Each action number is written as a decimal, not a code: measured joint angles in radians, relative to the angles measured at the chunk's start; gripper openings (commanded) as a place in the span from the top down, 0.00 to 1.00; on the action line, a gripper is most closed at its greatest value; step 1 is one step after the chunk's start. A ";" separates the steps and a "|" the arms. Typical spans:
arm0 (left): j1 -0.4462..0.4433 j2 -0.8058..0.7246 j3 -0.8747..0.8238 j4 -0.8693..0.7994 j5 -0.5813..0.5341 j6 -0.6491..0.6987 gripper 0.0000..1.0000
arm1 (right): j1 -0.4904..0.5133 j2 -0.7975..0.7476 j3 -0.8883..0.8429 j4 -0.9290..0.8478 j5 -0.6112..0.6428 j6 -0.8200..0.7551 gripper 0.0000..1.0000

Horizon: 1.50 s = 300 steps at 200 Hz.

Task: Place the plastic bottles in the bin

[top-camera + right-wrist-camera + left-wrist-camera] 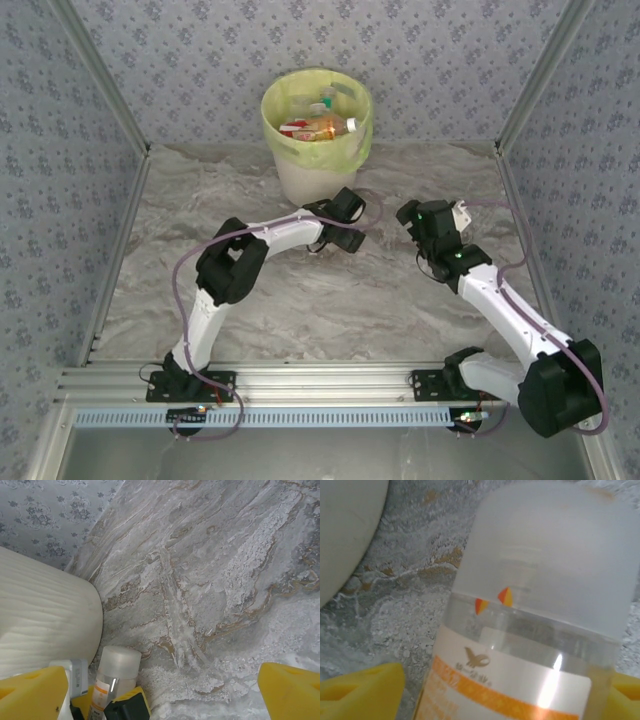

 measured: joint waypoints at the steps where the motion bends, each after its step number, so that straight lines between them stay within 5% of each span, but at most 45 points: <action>1: 0.000 0.000 0.003 -0.003 0.000 0.004 0.24 | 0.000 0.000 0.000 0.000 0.000 0.000 0.00; 83: -0.012 -0.079 -0.047 -0.058 0.016 0.001 0.77 | -0.003 -0.029 -0.002 -0.031 0.038 -0.072 0.00; 98: -0.013 -0.158 -0.095 -0.071 0.036 -0.003 1.00 | -0.004 -0.037 -0.002 -0.037 0.051 -0.089 0.01; 153: -0.012 -0.560 -0.141 -0.043 0.065 0.053 1.00 | -0.006 -0.052 0.002 -0.038 0.085 -0.126 0.00; 180: 0.021 -0.630 -0.053 -0.014 0.042 0.118 1.00 | -0.007 -0.056 0.002 -0.038 0.089 -0.129 0.01; 231: 0.211 -0.385 0.484 -0.076 -0.017 0.192 1.00 | -0.007 -0.061 0.024 -0.038 0.089 -0.132 0.01; 270: 0.250 -0.122 0.912 -0.219 -0.061 0.211 1.00 | -0.007 -0.095 0.024 -0.039 0.093 -0.132 0.01; 300: 0.255 -0.034 0.970 -0.224 -0.064 0.238 1.00 | -0.007 -0.120 0.024 -0.053 0.105 -0.132 0.01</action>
